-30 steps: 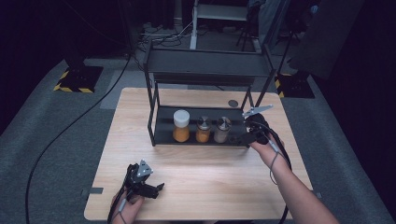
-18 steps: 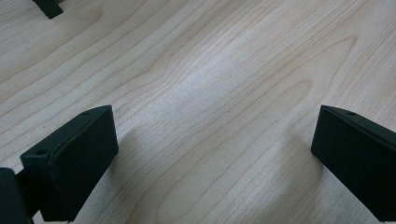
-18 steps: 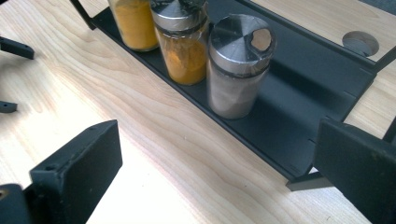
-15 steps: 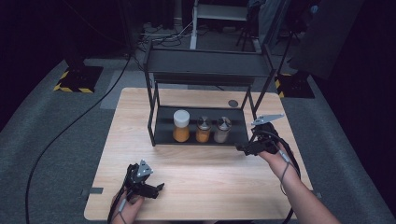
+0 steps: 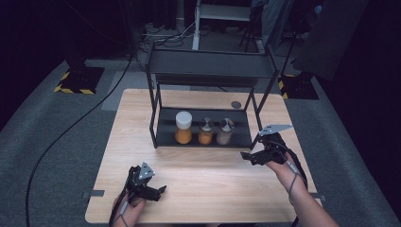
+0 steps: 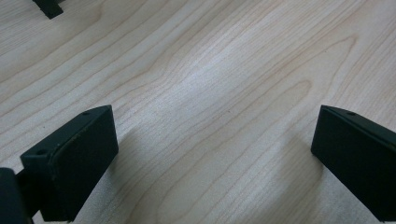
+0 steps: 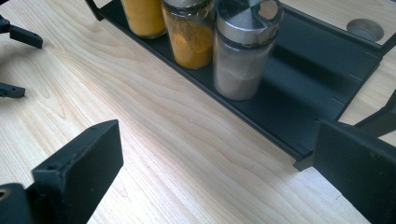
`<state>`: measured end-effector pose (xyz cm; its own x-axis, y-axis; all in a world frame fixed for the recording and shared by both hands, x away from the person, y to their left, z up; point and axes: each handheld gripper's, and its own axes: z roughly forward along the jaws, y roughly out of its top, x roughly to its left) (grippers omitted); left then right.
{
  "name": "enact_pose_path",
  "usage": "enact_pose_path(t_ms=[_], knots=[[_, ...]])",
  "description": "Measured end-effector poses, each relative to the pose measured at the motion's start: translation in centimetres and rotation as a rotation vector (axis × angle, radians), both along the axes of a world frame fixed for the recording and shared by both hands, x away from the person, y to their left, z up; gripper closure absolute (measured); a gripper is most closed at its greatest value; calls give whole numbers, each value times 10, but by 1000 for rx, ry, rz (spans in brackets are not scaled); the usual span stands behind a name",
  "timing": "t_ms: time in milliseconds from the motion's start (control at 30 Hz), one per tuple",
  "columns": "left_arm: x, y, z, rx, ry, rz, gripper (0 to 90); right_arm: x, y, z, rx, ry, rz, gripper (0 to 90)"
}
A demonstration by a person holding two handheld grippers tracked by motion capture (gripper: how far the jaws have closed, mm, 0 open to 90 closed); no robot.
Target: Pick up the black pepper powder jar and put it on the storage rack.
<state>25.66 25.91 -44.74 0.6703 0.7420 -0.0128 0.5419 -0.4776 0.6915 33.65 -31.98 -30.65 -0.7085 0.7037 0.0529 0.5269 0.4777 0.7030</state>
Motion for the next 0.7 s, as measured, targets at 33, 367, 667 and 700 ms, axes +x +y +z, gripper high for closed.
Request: enact_pose_path(t_ms=[33,367,667,700], knots=[[0,0,0,0,0,0,7,-2,-1,-2,3,-5,2,19],[0,0,0,0,0,0,7,-18,-8,-22,-4,-37,7,19],[0,0,0,0,0,0,7,-29,-16,-46,1,-51,-12,19],[0,0,0,0,0,0,7,-30,-17,-49,4,-51,-14,19]])
